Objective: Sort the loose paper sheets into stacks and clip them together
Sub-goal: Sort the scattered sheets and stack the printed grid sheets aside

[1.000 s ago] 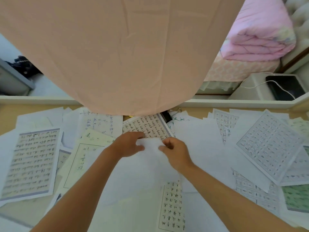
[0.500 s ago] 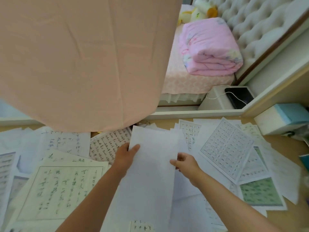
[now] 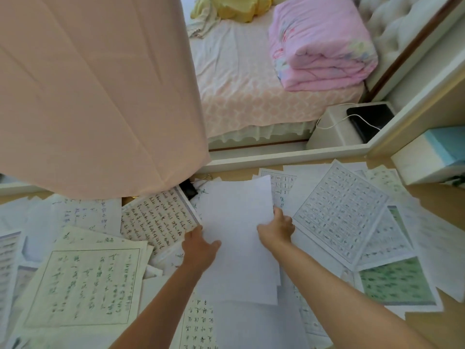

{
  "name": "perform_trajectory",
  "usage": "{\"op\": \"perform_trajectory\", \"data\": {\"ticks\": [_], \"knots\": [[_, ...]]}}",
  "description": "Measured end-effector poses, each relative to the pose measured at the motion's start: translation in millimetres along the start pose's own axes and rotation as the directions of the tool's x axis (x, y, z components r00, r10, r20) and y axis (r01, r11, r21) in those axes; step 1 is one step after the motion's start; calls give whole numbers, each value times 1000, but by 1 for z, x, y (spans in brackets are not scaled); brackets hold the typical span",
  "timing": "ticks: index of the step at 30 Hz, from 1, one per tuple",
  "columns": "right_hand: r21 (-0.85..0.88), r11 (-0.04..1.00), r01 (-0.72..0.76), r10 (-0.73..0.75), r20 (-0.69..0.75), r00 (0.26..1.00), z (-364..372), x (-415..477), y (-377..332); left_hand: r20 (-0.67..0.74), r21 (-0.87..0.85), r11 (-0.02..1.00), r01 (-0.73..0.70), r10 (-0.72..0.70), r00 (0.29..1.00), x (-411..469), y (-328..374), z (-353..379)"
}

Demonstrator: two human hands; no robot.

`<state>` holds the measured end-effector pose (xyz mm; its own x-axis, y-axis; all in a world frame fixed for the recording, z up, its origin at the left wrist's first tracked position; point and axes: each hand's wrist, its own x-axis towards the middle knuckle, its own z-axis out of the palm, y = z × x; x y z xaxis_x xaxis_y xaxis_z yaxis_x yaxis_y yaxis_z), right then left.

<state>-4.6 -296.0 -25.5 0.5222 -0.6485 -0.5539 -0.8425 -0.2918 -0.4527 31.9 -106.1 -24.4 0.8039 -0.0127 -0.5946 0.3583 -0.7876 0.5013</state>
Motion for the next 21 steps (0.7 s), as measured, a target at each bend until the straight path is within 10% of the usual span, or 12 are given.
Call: {"op": "perform_trajectory", "data": {"ticks": [8, 15, 21], "knots": [[172, 984, -48, 22, 149, 989, 6, -5, 8, 112, -378, 920, 107, -70, 991, 9, -7, -6], [385, 923, -1, 29, -68, 997, -46, -18, 45, 127, -59, 982, -181, 187, 974, 9, -11, -11], [566, 814, -127, 329, -270, 905, -123, -2, 103, 161, 27, 905, -424, 415, 896, 11, 53, 23]]}}
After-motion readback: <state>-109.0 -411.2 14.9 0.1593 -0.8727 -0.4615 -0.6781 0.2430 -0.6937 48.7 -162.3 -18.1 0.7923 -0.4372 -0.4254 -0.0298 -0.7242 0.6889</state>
